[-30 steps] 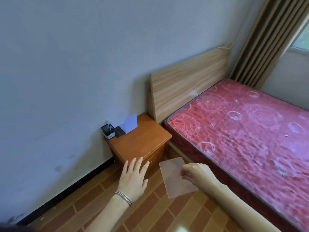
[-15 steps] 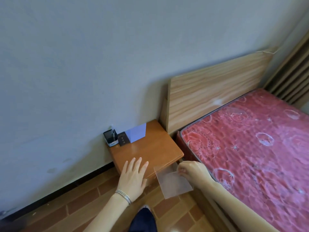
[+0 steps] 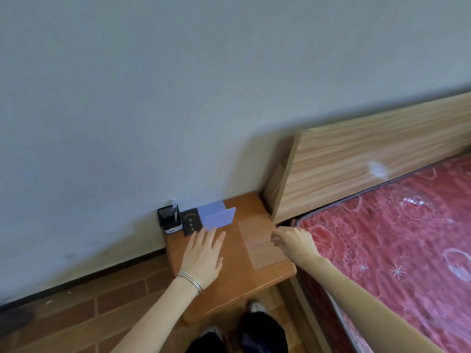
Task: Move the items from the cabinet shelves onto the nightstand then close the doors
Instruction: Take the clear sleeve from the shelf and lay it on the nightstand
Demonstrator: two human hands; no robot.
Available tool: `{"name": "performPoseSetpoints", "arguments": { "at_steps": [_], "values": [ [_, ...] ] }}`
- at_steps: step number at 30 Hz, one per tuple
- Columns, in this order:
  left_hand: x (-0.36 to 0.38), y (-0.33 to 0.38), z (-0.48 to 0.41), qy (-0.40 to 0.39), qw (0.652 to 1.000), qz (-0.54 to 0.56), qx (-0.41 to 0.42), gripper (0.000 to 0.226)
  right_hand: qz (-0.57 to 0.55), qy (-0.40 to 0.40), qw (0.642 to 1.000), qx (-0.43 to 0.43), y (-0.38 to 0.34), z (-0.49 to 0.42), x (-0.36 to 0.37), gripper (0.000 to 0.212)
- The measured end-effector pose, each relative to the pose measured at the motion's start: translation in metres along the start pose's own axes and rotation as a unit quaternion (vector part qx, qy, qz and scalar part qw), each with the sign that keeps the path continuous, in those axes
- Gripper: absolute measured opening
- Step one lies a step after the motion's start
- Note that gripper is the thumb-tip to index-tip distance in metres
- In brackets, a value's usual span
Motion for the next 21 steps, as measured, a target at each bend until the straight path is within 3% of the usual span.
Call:
{"name": "performPoseSetpoints", "arguments": {
  "at_steps": [9,12,14,21],
  "values": [
    [0.083,-0.006,-0.061,-0.060,0.995,-0.009,-0.081,0.072,-0.030,-0.013,0.999,-0.031,0.048,-0.080,0.065,0.011],
    [0.115,-0.006,-0.078,-0.083,0.992,-0.017,-0.090,0.073,-0.040,0.017,0.997,-0.057,0.058,-0.098,0.081,0.003],
    [0.135,-0.009,-0.087,-0.103,0.989,-0.028,-0.106,0.076,-0.031,0.038,0.996,-0.072,0.064,-0.109,0.093,0.013],
    [0.167,-0.018,-0.105,-0.108,0.984,-0.047,-0.136,0.082,-0.069,0.039,0.993,-0.083,0.074,-0.139,0.141,0.007]
  ]
}}
Point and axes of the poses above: each hand's wrist, its own z-axis away from the middle knuckle, its own x-axis out of the palm, y = z × x, the point moved 10 cm from there along -z, towards the middle knuckle, and after that the axes turned 14 degrees about y, right-handed, at the moved point
